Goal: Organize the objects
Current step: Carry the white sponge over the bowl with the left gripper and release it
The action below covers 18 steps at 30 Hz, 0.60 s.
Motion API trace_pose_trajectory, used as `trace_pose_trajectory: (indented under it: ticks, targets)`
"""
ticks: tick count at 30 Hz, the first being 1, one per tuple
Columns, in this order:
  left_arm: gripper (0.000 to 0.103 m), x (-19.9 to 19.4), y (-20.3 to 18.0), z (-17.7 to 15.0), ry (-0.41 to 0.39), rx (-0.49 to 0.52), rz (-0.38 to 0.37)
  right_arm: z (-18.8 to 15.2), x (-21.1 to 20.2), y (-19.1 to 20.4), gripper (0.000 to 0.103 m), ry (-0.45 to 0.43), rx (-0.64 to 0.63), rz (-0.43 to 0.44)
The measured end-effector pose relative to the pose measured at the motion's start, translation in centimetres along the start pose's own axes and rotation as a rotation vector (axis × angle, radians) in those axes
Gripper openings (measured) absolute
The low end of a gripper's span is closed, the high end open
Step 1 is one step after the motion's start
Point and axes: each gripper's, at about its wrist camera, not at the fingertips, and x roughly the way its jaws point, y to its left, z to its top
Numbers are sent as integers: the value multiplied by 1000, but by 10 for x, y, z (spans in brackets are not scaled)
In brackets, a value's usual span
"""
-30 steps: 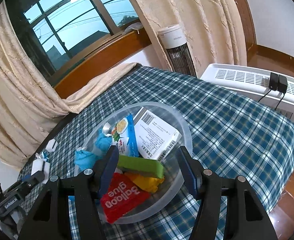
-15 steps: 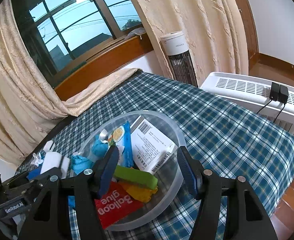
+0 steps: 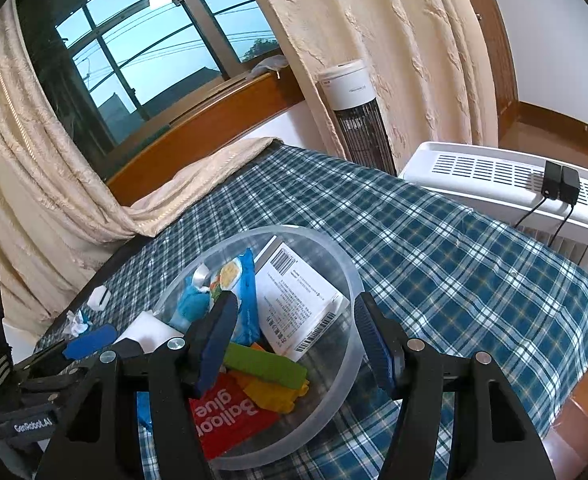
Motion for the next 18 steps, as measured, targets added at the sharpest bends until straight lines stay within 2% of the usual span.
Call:
trace_pose_trajectory:
  ticks: [10,18]
  targets:
    - [85,-15,19,-6,-35,-31,59,0,0,11,62,-2,-19,12]
    - [85,12,14,-10,-3,14,142,-3,1,25,62,4,-44,21]
